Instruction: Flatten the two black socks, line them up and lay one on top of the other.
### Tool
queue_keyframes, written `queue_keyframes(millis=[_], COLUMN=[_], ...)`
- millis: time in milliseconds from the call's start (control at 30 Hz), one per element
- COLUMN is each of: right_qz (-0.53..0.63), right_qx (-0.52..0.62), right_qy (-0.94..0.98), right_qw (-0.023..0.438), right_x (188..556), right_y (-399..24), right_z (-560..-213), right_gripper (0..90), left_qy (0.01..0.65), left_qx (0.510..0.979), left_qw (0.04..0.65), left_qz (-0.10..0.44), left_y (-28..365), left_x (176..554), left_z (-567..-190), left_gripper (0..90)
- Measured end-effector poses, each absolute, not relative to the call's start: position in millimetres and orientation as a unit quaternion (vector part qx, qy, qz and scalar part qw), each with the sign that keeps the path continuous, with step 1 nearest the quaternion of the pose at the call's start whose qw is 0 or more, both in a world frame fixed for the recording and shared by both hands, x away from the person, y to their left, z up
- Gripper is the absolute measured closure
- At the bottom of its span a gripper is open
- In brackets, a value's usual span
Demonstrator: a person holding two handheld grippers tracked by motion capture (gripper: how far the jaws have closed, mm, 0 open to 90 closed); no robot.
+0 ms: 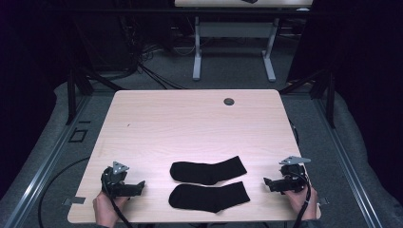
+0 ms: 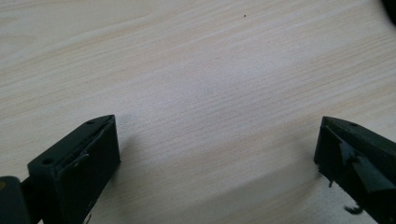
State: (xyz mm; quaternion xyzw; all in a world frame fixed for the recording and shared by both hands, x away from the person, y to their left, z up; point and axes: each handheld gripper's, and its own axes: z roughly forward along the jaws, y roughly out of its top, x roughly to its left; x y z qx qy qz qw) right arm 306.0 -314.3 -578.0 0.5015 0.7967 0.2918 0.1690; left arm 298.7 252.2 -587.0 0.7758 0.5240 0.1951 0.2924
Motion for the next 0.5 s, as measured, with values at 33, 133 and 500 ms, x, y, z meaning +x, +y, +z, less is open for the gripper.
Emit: queue_keyframes(millis=[33, 133, 500], right_qz=[0.29, 0.293, 0.326], right_qx=[0.503, 0.501, 0.49], right_qy=[0.796, 0.794, 0.782], right_qw=[0.168, 0.18, 0.204], right_x=[305.5, 302.9, 299.1], right_y=[-315.9, -318.3, -322.6], right_z=[-580.7, -583.2, -589.8], right_gripper=[0.0, 0.0, 0.0], left_qy=[0.524, 0.524, 0.521], left_qx=[0.774, 0.77, 0.761], left_qw=[0.295, 0.303, 0.321], left_qz=[0.197, 0.203, 0.216], left_y=[252.1, 252.7, 253.5], left_x=[298.8, 299.4, 299.4], left_z=[-587.4, -589.4, -593.2], left_gripper=[0.0, 0.0, 0.0])
